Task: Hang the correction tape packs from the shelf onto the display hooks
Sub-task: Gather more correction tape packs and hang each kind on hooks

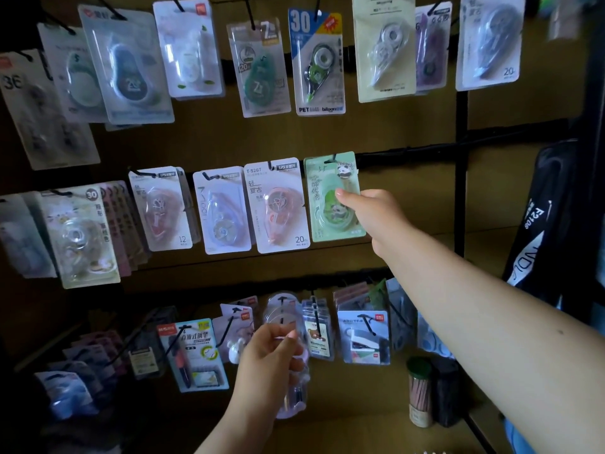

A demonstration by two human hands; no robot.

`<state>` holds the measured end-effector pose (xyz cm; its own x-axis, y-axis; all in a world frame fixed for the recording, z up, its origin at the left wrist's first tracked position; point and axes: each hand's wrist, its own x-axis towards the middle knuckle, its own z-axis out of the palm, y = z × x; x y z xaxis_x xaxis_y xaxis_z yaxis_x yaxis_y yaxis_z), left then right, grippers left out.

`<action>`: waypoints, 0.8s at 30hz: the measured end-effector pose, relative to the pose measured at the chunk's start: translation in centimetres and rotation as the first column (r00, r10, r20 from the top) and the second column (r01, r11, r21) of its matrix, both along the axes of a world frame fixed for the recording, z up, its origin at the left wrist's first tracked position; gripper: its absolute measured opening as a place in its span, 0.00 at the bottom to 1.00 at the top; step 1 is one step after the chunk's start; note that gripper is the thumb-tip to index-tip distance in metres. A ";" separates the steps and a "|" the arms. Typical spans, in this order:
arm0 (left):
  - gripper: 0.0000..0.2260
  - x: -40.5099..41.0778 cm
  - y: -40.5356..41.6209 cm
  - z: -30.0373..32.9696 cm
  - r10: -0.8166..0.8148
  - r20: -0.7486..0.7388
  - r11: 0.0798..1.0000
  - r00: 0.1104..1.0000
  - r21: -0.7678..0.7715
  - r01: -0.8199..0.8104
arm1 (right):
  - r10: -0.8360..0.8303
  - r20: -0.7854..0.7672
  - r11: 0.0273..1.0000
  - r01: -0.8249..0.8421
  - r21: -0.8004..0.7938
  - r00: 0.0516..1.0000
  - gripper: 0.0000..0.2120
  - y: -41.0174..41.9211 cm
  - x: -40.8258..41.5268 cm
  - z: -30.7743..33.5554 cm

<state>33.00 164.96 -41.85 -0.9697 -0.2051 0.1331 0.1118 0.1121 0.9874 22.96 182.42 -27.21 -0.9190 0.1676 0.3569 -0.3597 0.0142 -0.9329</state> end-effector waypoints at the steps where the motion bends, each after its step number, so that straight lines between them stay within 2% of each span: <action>1: 0.05 -0.1 0.0 -0.1 -0.002 0.001 1.000 1.000 0.011 0.002 | -0.002 0.008 1.000 0.002 -0.001 1.000 0.10 -0.1 -0.3 0.0; 14: 0.05 -1.1 -0.3 -1.1 0.008 0.032 1.000 0.999 0.025 -0.009 | -0.096 0.100 0.994 0.089 0.070 0.990 0.16 -0.1 -2.5 -1.5; 24: 0.05 -0.8 0.4 -1.0 -0.014 -0.005 1.000 1.000 0.007 0.015 | -0.066 0.166 0.994 0.050 0.096 0.984 0.23 1.0 -2.1 -2.9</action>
